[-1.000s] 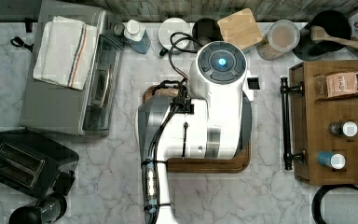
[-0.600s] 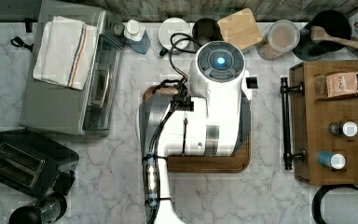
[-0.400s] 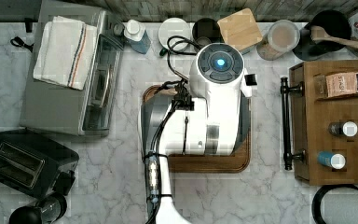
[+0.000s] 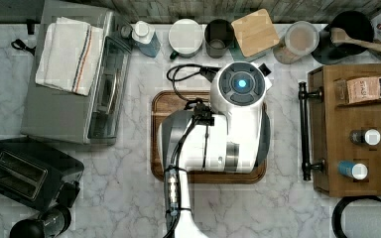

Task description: Open the drawer.

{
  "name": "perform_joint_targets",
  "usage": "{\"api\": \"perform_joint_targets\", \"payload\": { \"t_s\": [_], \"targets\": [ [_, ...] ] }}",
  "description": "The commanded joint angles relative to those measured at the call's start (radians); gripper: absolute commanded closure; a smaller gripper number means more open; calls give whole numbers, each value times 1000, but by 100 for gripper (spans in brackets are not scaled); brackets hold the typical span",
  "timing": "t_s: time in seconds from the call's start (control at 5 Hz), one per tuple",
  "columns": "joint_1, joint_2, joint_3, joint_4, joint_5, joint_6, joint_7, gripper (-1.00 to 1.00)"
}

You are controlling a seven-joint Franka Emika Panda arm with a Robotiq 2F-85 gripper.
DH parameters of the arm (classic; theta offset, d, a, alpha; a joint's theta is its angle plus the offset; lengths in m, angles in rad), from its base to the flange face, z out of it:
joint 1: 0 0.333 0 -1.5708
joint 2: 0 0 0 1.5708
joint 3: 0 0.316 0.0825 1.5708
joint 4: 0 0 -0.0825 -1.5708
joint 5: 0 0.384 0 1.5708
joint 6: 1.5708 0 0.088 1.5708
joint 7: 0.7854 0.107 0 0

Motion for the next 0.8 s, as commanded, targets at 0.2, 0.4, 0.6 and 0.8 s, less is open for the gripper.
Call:
{"api": "perform_joint_targets", "payload": {
  "t_s": [0.2,0.4,0.6,0.8],
  "targets": [
    [-39,32,-191,-1,-27,76,-174,-100],
    [-87,60,-186,12,-15,120,-255,-100],
    [-108,80,-205,6,-14,167,-341,-100],
    [-120,97,-226,-31,-49,273,-404,-100]
  ]
}}
